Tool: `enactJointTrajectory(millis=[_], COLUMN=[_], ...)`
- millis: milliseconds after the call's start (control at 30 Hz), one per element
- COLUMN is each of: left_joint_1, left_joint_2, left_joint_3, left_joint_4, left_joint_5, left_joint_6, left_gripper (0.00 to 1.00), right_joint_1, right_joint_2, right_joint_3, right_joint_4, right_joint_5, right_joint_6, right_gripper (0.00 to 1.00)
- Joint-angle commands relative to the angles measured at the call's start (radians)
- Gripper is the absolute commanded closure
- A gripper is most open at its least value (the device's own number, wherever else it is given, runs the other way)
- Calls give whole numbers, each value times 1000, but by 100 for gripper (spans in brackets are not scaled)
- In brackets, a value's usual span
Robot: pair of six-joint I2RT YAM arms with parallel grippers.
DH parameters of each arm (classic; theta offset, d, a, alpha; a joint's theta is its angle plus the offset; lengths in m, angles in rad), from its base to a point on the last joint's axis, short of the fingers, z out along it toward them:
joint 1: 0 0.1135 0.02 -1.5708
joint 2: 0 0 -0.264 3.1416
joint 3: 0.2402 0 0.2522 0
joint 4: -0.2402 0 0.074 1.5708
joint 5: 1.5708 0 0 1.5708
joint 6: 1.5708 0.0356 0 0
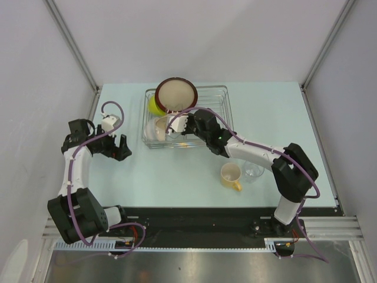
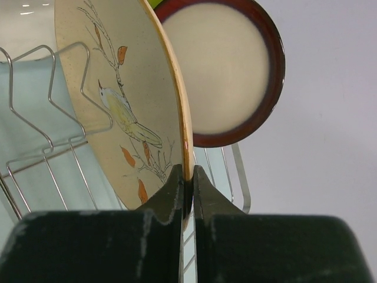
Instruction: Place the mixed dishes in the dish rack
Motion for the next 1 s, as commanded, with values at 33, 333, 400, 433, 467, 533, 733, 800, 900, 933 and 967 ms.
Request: enactJointTrajectory(millis=[33, 333, 400, 433, 467, 533, 733, 800, 900, 933, 967], left_joint_1=[-3, -3, -4, -4, -3, -4, -8, -12, -17, -17, -21], left_joint_2=[-13, -27, -30, -32, -35, -38, -47, -50, -53, -55, -56], left_joint_3=[18, 27, 32, 32, 35, 37, 75, 102, 130, 136, 142], left_joint_4=[-19, -53, -56, -62, -65, -71, -99, -108, -121, -125, -127], left_joint_5=[12, 16, 17, 18, 21, 23, 36, 41, 49, 49, 47], left_joint_6=[41, 59, 63, 63, 64, 66, 72, 70, 67, 66, 64], left_gripper=[0, 0, 0, 0, 0, 0, 0, 0, 0, 0, 0], right_joint_1=[-7, -15, -15, -17, -18, -17, -15, -18, -21, -21, -20], right_joint_2=[-23, -60, -72, -78, -95, -115, -251, -317, -374, -403, -414], right_joint_3=[25, 27, 27, 27, 27, 27, 27, 27, 25, 25, 25], right_joint_4=[126, 154, 167, 170, 175, 158, 36, -75, -272, -323, -416], right_joint_5=[62, 51, 57, 62, 63, 82, 191, 206, 203, 199, 191], right_joint_6=[25, 135, 148, 164, 171, 195, 387, 509, 653, 683, 713], right_gripper=[78, 0, 0, 0, 0, 0, 0, 0, 0, 0, 0])
